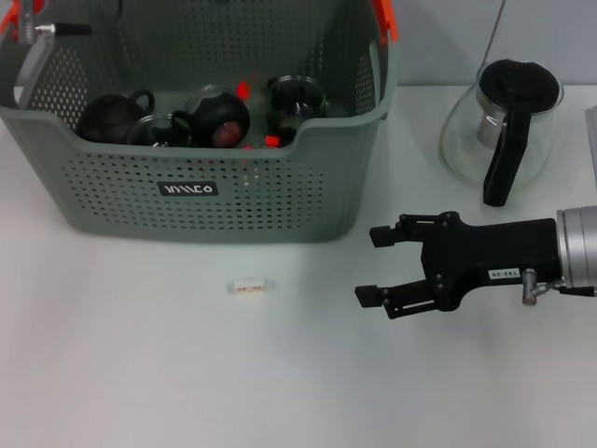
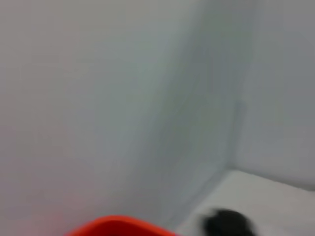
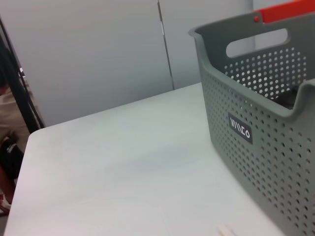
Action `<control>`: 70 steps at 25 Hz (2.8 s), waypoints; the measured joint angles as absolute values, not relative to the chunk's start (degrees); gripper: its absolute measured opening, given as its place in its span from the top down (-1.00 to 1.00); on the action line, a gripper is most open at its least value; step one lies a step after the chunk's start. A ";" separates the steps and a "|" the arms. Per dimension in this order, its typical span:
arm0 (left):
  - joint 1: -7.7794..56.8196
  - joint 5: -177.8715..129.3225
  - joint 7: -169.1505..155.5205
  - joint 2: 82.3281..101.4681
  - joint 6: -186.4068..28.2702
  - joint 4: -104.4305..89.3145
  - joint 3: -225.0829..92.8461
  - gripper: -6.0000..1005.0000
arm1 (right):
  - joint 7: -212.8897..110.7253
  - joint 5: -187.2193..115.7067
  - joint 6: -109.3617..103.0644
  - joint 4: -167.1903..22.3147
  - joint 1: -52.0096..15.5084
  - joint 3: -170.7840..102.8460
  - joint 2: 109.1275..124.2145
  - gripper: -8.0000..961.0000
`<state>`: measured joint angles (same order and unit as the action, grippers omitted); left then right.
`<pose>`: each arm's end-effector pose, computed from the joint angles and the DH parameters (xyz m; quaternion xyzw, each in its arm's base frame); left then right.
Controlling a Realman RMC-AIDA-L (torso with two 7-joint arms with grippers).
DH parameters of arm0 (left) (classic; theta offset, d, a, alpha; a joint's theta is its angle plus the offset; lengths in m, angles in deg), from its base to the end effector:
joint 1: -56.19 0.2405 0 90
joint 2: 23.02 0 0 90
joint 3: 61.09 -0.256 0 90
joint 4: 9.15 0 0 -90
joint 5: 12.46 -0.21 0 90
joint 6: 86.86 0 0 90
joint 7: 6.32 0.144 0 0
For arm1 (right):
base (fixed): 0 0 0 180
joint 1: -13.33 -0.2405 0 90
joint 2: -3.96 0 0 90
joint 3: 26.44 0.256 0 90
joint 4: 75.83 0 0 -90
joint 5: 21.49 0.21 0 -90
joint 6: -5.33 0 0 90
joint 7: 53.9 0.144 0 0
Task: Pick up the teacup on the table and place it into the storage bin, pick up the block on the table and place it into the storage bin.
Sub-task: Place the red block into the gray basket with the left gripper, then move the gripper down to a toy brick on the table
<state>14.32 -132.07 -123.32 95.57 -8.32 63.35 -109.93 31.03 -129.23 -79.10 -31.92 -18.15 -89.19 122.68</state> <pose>-0.1156 0.4209 0.0901 -0.9285 -0.1778 -0.1971 0.2596 0.2182 0.3360 -0.0313 -0.9726 0.1455 0.1729 0.0538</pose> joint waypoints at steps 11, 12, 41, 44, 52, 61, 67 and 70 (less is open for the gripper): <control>30.88 -143.41 -111.63 101.23 13.60 91.01 -130.02 -0.58 | 31.59 -129.23 -77.65 -32.07 -18.57 -88.67 122.95 -0.93; 32.21 -145.50 -111.51 101.37 13.85 91.64 -133.38 -0.66 | 31.65 -129.24 -77.31 -32.43 -18.57 -88.63 122.97 -0.93; 20.44 -160.84 -119.88 101.26 -10.81 55.90 -141.17 -0.63 | 31.47 -129.24 -77.20 -34.02 -18.64 -88.58 122.55 -0.93; 20.13 -160.86 -119.74 101.36 -12.29 54.36 -141.30 -0.47 | 31.25 -129.24 -77.16 -34.02 -18.74 -88.58 122.54 -0.93; 19.99 -160.93 -118.78 101.21 -15.22 52.16 -141.41 -0.21 | 31.14 -129.24 -76.84 -34.08 -18.75 -88.58 122.52 -0.93; 19.63 -161.25 -118.64 101.08 -16.90 49.99 -141.42 -0.12 | 31.11 -129.24 -76.71 -34.19 -18.59 -88.58 122.52 -0.93; 19.45 -161.67 -118.65 101.16 -17.13 48.84 -141.41 -0.11 | 31.09 -129.24 -76.60 -34.26 -18.58 -88.58 122.59 -0.93; 19.44 -161.70 -118.79 101.24 -16.90 48.82 -141.44 -0.09 | 31.09 -129.24 -76.42 -34.26 -18.58 -88.58 122.61 -0.93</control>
<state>19.44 -161.70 -118.79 101.24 -16.90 48.82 -141.44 31.09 -129.24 -76.42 -34.26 -18.58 -88.58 122.61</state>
